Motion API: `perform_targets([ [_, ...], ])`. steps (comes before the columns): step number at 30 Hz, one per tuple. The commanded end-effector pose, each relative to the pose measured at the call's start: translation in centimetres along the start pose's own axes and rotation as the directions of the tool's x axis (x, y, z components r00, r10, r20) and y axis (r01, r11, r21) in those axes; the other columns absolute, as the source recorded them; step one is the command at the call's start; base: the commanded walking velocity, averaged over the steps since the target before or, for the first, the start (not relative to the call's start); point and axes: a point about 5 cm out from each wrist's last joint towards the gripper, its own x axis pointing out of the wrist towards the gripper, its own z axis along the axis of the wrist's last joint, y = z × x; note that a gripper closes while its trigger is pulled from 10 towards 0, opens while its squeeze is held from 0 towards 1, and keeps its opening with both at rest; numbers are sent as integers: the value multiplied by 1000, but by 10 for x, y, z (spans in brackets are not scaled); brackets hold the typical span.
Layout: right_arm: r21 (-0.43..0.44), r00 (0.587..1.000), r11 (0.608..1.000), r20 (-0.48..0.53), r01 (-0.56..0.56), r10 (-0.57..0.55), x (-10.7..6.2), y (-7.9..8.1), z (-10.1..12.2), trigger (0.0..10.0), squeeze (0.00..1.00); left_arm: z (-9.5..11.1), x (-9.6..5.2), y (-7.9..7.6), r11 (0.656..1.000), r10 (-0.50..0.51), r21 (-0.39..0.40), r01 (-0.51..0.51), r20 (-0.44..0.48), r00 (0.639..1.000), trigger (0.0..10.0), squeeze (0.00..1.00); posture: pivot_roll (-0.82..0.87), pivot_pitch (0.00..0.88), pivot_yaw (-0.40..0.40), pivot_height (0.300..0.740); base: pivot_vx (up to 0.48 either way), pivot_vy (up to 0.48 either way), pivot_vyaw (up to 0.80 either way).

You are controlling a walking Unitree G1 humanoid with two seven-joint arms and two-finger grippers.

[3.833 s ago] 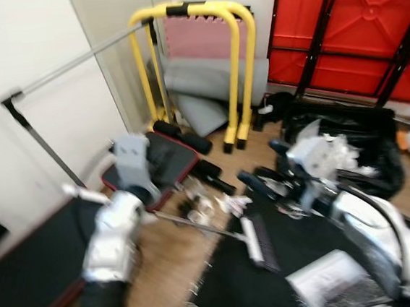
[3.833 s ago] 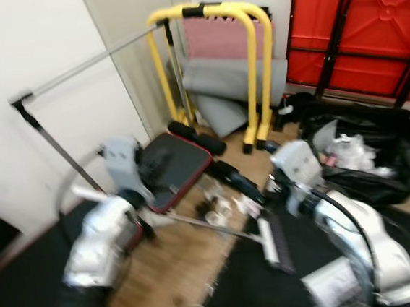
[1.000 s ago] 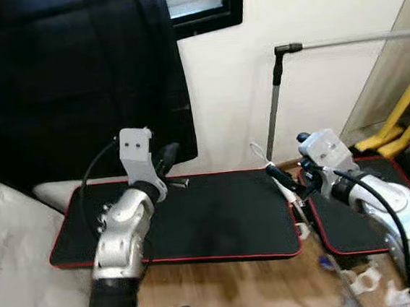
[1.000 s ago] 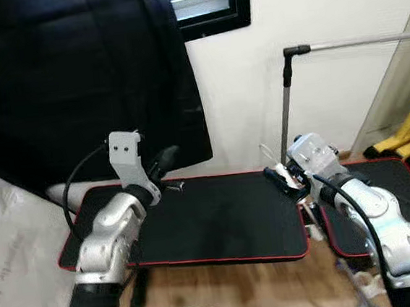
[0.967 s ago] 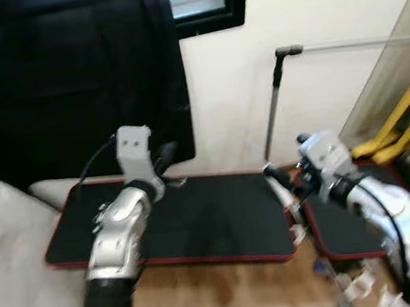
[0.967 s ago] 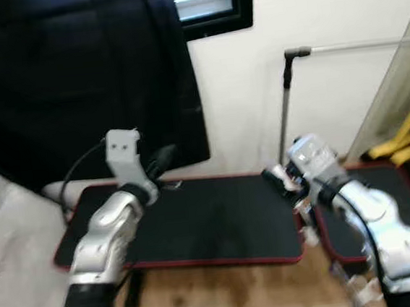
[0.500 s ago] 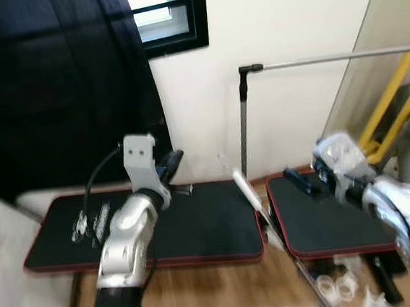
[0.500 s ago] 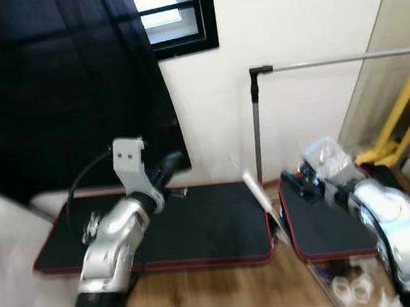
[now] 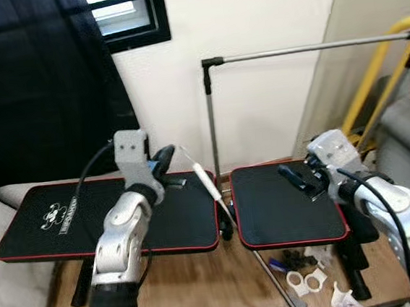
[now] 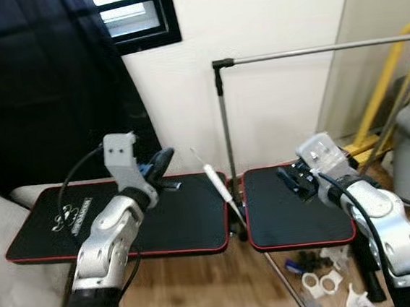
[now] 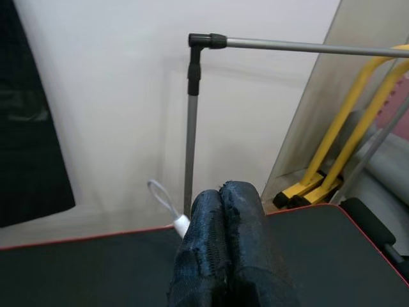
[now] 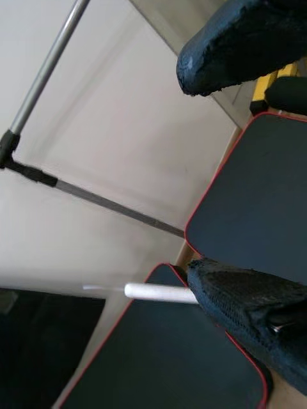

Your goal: Sweep floor

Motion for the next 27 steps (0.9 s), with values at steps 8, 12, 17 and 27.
perform_targets([
  [8, -28, 999, 999, -37, -19, 18, -6, -1, -8, 10000, 0, -4, 0, 10, 998, 62, -24, -63, -34, 997, 10000, 0, 6, 0, -20, 740, 0, 120, 0],
  [12, -30, 999, 999, -40, -17, 16, -6, 0, -8, 10000, 0, -2, 0, 12, 998, 63, 5, -62, -26, 998, 10000, 0, 7, 0, -21, 740, 0, 120, 0],
  [17, -16, 999, 1000, -49, -6, 5, -6, 0, -10, 10000, 0, -4, 0, 12, 998, 69, -1, -69, -34, 997, 10000, 0, 7, 0, -21, 740, 0, 0, 0],
  [27, -1, 987, 1000, -159, -25, 25, -12, -5, -35, 10000, 0, -3, -1, 10, 998, 62, -4, -62, -31, 998, 10000, 0, 6, 0, -23, 715, 0, 0, 0],
])
